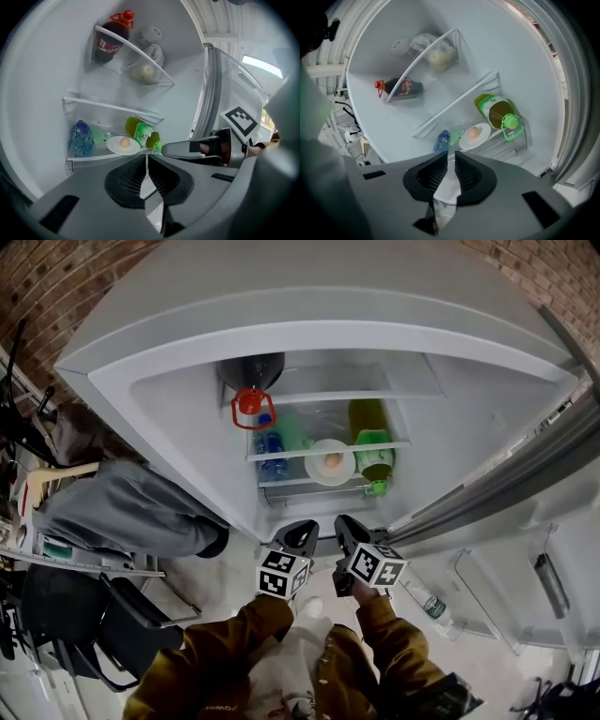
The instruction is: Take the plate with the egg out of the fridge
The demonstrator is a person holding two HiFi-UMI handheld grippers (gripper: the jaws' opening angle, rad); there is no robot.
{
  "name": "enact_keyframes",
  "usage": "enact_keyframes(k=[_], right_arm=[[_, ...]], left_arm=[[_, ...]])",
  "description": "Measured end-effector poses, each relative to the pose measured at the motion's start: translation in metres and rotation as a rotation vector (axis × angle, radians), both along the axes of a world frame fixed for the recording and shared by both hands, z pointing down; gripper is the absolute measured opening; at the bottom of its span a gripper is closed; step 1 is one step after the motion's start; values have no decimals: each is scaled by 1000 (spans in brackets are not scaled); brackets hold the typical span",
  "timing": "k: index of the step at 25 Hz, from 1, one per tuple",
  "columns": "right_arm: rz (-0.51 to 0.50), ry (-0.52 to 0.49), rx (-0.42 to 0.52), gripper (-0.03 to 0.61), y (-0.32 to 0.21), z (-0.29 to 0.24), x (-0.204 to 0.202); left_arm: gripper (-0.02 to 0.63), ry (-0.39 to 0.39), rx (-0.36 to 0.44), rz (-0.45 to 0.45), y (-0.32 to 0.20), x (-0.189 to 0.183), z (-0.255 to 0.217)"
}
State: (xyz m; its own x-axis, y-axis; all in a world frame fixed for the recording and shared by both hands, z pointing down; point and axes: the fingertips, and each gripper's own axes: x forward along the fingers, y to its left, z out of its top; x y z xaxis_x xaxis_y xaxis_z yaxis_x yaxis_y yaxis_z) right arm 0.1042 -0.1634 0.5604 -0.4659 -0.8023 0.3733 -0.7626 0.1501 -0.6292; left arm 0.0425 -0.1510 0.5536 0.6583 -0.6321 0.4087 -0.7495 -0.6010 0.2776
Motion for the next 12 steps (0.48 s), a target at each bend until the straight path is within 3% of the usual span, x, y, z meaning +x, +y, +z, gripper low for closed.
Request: enact_keyframes(k=[6, 9, 12], right_arm=[[19, 6, -17, 34, -24, 7, 7], [26, -22, -39, 50, -29, 14, 3], [33, -13, -59, 55, -37, 22, 7]], left_arm=[[-2, -4, -1, -3, -14, 1, 5], [61, -32, 0, 5, -15, -3, 10], [64, -28, -12, 12, -20, 1, 14]])
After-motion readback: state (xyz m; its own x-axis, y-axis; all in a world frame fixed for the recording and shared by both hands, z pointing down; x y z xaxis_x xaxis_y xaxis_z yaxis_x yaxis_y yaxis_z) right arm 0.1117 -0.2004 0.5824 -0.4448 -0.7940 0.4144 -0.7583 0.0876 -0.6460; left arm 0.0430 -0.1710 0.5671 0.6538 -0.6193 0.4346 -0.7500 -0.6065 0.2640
